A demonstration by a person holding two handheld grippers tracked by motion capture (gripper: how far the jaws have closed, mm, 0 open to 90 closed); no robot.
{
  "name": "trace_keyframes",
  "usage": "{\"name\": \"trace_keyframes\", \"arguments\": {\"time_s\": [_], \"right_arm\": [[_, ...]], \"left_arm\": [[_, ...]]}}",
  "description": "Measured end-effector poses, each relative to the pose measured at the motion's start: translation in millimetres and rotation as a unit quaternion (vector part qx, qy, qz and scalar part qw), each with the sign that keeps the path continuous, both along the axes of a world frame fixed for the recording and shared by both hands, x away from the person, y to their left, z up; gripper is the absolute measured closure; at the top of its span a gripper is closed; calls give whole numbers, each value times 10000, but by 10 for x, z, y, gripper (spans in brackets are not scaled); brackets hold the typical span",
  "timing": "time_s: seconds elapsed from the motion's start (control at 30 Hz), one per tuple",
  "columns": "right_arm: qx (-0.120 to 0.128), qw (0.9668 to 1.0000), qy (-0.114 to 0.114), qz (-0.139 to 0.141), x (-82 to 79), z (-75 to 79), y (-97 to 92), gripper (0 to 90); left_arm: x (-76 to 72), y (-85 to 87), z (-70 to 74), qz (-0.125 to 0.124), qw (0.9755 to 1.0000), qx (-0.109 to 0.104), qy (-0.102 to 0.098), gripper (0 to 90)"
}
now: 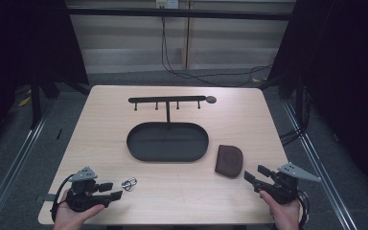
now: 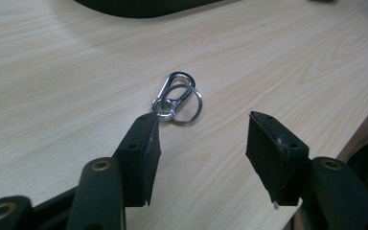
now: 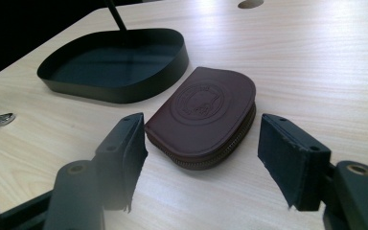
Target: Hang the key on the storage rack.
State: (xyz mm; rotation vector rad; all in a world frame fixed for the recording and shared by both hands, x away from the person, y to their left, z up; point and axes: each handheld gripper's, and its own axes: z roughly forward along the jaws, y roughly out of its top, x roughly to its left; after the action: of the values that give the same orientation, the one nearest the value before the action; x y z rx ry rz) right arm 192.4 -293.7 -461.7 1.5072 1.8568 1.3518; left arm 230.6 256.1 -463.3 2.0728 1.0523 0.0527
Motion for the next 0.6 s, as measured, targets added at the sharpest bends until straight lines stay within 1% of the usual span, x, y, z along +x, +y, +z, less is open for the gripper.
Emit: {"name": "trace_keyframes", "arguments": {"time_s": [0.07, 0.13, 0.3, 0.33, 0.4, 0.47, 0.53, 0.57, 0.6], "right_arm": [[-21, 10000, 30, 3, 6, -3, 3, 323], [-20, 9999, 96, 55, 31, -13, 6, 303], [-56, 9998, 144, 97, 33, -18, 18, 291], [-76, 9998, 154, 103, 32, -19, 22, 291], [-91, 9997, 167, 125, 25, -16, 31, 291], [-112, 9997, 182, 129, 21, -14, 33, 291], [-103, 9996, 187, 176, 24, -13, 37, 293], [-113, 9995, 208, 200, 25, -13, 41, 294], [-116, 9994, 240, 227, 29, -15, 48, 299]], "left_arm": [[1, -15, -7, 34, 10000, 12, 0, 460], [8, -20, -13, -12, 10000, 42, 24, 462], [-1, -41, -8, -48, 9999, 88, 16, 488], [-9, -50, -3, -15, 9999, 110, -18, 489], [-15, -64, 9, 11, 10000, 98, 0, 486], [-12, -85, 27, -31, 9998, 190, 18, 480], [6, -122, 41, -45, 9997, 237, 48, 479], [15, -144, 63, -54, 9994, 328, 26, 483], [23, -159, 84, -36, 9995, 327, 24, 488]]}}
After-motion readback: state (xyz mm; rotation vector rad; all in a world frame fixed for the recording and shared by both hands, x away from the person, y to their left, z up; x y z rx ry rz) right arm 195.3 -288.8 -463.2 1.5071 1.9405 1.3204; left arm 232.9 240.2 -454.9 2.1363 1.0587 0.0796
